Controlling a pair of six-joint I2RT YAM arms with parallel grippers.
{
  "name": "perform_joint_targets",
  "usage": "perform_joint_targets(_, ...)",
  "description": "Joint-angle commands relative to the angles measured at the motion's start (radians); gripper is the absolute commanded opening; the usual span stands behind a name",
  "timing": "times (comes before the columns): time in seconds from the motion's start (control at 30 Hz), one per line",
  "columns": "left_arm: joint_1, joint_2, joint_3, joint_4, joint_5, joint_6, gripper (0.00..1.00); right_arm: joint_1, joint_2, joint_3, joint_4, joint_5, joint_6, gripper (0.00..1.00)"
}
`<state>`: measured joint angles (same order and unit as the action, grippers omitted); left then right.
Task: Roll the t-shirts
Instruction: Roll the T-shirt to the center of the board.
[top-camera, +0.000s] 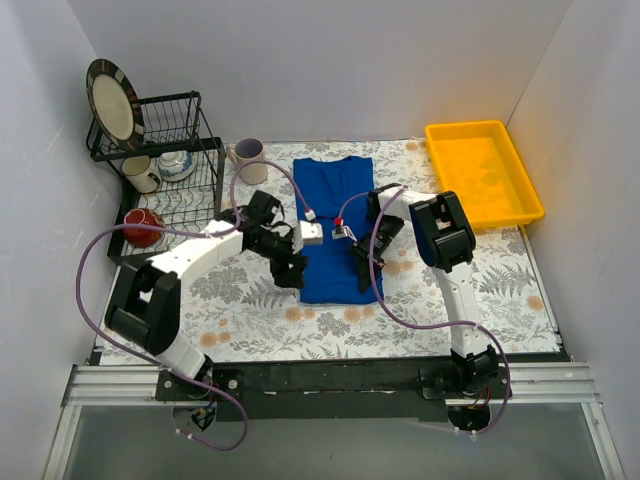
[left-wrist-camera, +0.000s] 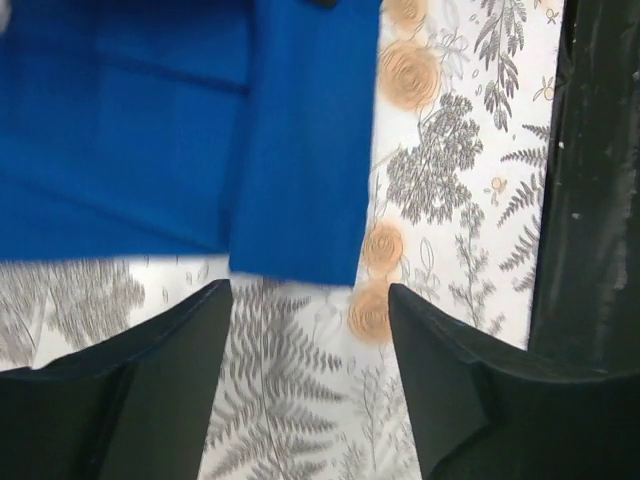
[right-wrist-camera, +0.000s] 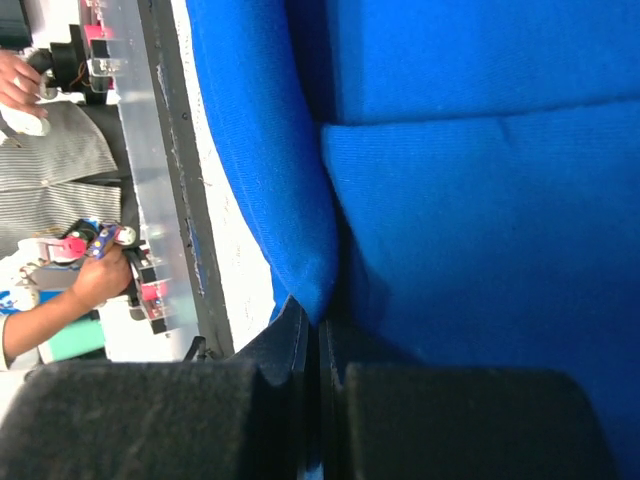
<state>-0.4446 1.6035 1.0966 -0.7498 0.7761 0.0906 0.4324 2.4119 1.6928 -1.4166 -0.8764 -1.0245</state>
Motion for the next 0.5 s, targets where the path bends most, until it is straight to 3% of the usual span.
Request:
perform_joint_targets(0.0, -0.182, -0.123, -0.116, 0.235, -0.124, 0.043, 0.67, 0.006, 0.053, 0.016, 0.113, 0.111, -0.011, 0.01)
perform_joint_targets(0.13, -0.255, -0.131, -0.214, 0.380, -0.173, 0.061, 0.69, 0.008, 0.052, 0.025, 0.116, 0.105, -0.006, 0.01)
perform_joint_targets(0.47, -0.322, 0.041, -0.282, 0.510, -0.305, 0.116, 0.66, 0.017, 0.042, 0.007, 0.114, 0.103, -0.039, 0.01)
